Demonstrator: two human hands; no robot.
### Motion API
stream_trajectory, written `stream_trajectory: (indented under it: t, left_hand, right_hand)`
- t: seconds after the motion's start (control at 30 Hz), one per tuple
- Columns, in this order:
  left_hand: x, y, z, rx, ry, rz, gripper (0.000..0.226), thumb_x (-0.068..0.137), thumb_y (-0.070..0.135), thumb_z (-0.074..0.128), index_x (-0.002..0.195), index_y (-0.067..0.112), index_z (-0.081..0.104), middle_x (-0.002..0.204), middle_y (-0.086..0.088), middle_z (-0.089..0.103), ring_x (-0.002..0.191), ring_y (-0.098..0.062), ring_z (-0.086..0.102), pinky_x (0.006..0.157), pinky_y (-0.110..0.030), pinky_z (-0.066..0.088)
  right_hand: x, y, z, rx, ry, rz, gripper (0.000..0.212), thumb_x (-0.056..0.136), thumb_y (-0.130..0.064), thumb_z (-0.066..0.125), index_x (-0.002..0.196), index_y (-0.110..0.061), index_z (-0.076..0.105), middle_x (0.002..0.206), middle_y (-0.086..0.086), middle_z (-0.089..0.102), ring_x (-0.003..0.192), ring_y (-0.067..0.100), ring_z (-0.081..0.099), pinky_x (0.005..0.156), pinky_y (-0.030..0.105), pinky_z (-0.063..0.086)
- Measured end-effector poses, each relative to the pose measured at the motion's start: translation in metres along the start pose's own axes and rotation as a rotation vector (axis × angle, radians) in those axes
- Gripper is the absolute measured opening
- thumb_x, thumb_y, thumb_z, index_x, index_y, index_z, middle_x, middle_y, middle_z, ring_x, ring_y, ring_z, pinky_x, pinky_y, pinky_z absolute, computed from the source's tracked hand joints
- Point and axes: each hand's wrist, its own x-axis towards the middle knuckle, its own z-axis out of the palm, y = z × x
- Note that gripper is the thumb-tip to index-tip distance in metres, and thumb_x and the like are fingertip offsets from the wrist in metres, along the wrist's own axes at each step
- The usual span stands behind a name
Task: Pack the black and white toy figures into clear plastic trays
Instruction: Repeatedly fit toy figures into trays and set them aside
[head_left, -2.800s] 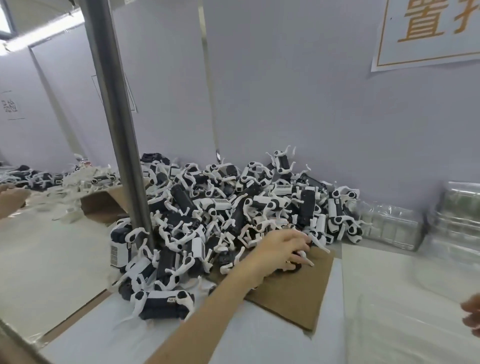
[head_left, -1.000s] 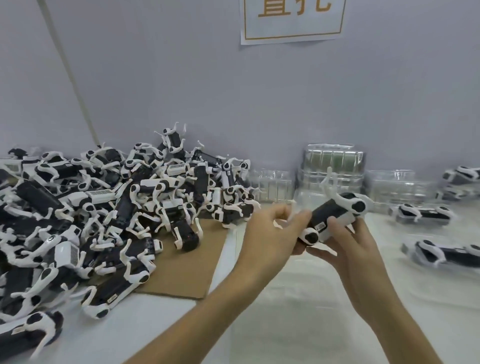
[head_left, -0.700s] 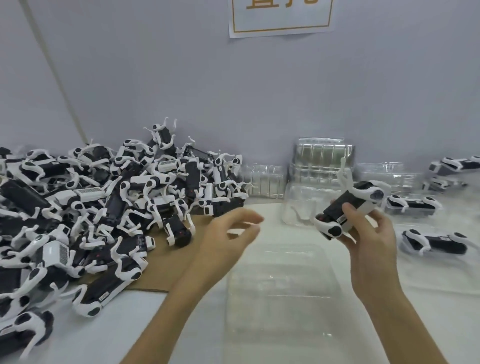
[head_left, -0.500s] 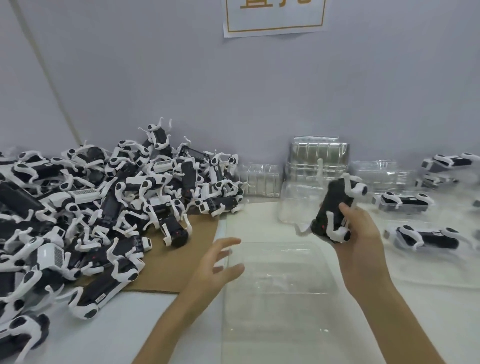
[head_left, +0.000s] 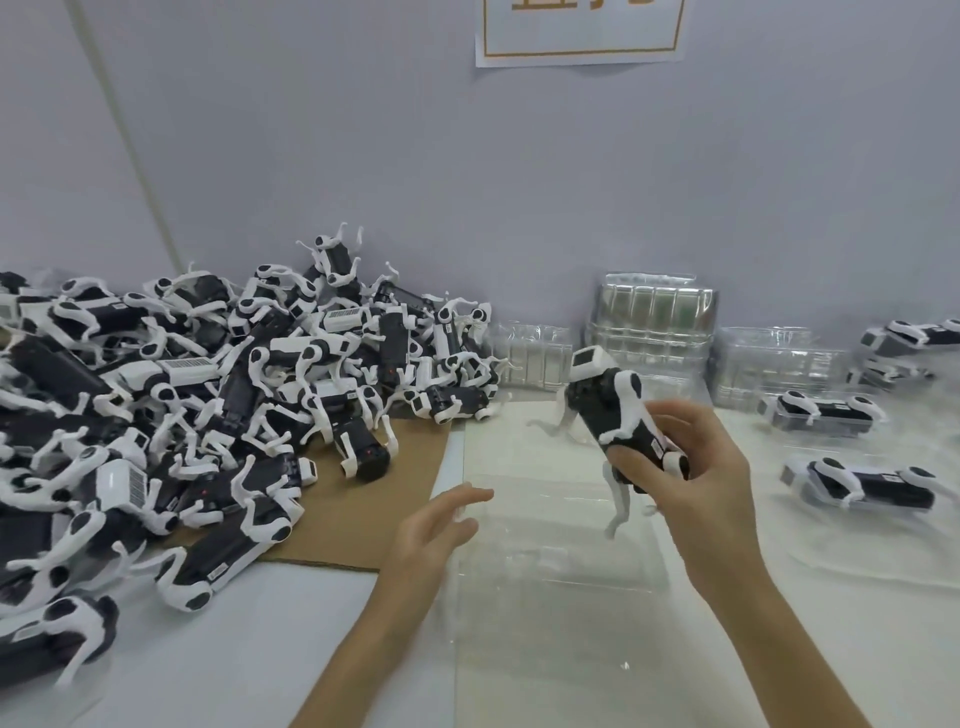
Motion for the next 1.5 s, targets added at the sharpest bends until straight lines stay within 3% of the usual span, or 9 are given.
stream_trajectory:
  t: [0.3, 0.53, 0.7, 0.87, 1.03, 1.23, 1.3, 1.37, 1.5]
  left_hand:
    - [-0.003, 0.001, 0.004, 0.014, 0.048, 0.047, 0.040, 0.095, -0.001, 0.054, 0.095, 0.033, 0.076, 0.110, 0.023, 0.070, 0.111, 0.011, 0.057, 0.084, -0.002, 0.040]
    - [-0.001, -0.003, 0.004, 0.047, 0.068, 0.023, 0.033, 0.095, 0.010, 0.057, 0.108, 0.039, 0.068, 0.112, 0.033, 0.065, 0.118, 0.018, 0.046, 0.087, 0.000, 0.038]
    - [-0.004, 0.000, 0.004, 0.044, 0.075, -0.003, 0.033, 0.081, 0.029, 0.057, 0.108, 0.045, 0.067, 0.120, 0.029, 0.063, 0.123, 0.013, 0.047, 0.094, -0.009, 0.038]
    - [-0.002, -0.001, 0.007, 0.064, 0.128, -0.071, 0.040, 0.095, 0.013, 0.057, 0.126, 0.039, 0.054, 0.121, 0.021, 0.059, 0.116, 0.006, 0.052, 0.085, -0.011, 0.040]
    - [-0.002, 0.002, 0.009, 0.121, 0.088, -0.075, 0.043, 0.095, 0.017, 0.051, 0.083, 0.054, 0.070, 0.089, 0.029, 0.070, 0.086, 0.016, 0.058, 0.071, 0.001, 0.040]
    - [-0.005, 0.008, 0.010, 0.132, 0.093, -0.039, 0.065, 0.099, 0.010, 0.048, 0.081, 0.071, 0.062, 0.087, 0.046, 0.062, 0.087, 0.029, 0.053, 0.071, 0.005, 0.036]
    - [-0.009, 0.006, 0.011, 0.137, 0.120, -0.014, 0.037, 0.092, 0.026, 0.048, 0.102, 0.055, 0.068, 0.102, 0.032, 0.068, 0.103, 0.014, 0.059, 0.084, -0.006, 0.042]
    - [-0.010, 0.004, 0.009, 0.130, 0.137, -0.001, 0.046, 0.083, 0.036, 0.045, 0.126, 0.038, 0.063, 0.115, 0.023, 0.068, 0.115, -0.001, 0.059, 0.097, -0.024, 0.045]
    - [-0.011, 0.006, 0.008, 0.119, 0.213, 0.084, 0.048, 0.091, 0.040, 0.046, 0.139, 0.046, 0.048, 0.130, 0.038, 0.055, 0.121, 0.015, 0.049, 0.108, -0.027, 0.040]
  right_hand:
    - [-0.014, 0.007, 0.014, -0.363, -0.304, -0.105, 0.046, 0.072, -0.004, 0.085, 0.105, -0.032, 0.070, 0.100, -0.020, 0.067, 0.096, 0.008, 0.064, 0.080, 0.014, 0.048]
    - [-0.010, 0.011, 0.009, -0.528, -0.425, 0.023, 0.038, 0.077, -0.007, 0.081, 0.105, -0.031, 0.073, 0.102, -0.019, 0.068, 0.098, -0.009, 0.057, 0.081, 0.002, 0.036]
    - [-0.011, 0.013, 0.011, -0.651, -0.487, 0.009, 0.038, 0.086, -0.010, 0.074, 0.112, -0.037, 0.070, 0.101, -0.023, 0.063, 0.101, -0.007, 0.048, 0.087, 0.014, 0.036]
    - [-0.009, 0.011, 0.009, -0.753, -0.540, 0.046, 0.038, 0.091, -0.015, 0.069, 0.122, -0.035, 0.067, 0.108, -0.021, 0.060, 0.109, 0.007, 0.049, 0.100, 0.026, 0.035]
    - [-0.010, 0.015, 0.013, -0.855, -0.565, 0.051, 0.036, 0.092, -0.020, 0.066, 0.122, -0.039, 0.065, 0.102, -0.024, 0.058, 0.100, -0.004, 0.046, 0.105, 0.031, 0.032]
    - [-0.011, 0.022, 0.013, -0.804, -0.333, -0.054, 0.033, 0.086, -0.032, 0.072, 0.115, -0.045, 0.064, 0.117, -0.023, 0.052, 0.112, 0.003, 0.045, 0.104, 0.031, 0.031]
    - [-0.007, 0.023, 0.007, -0.748, -0.243, 0.096, 0.041, 0.090, -0.049, 0.062, 0.130, -0.039, 0.054, 0.128, -0.016, 0.050, 0.117, 0.006, 0.045, 0.104, 0.035, 0.035]
    - [0.000, 0.026, -0.003, -0.654, -0.230, 0.370, 0.053, 0.092, -0.064, 0.046, 0.135, -0.032, 0.048, 0.134, -0.009, 0.050, 0.115, 0.011, 0.047, 0.099, 0.034, 0.037]
    - [0.007, 0.037, -0.013, -0.570, -0.372, 0.591, 0.065, 0.091, -0.073, 0.031, 0.132, -0.032, 0.059, 0.136, -0.014, 0.055, 0.127, 0.014, 0.050, 0.104, 0.032, 0.034]
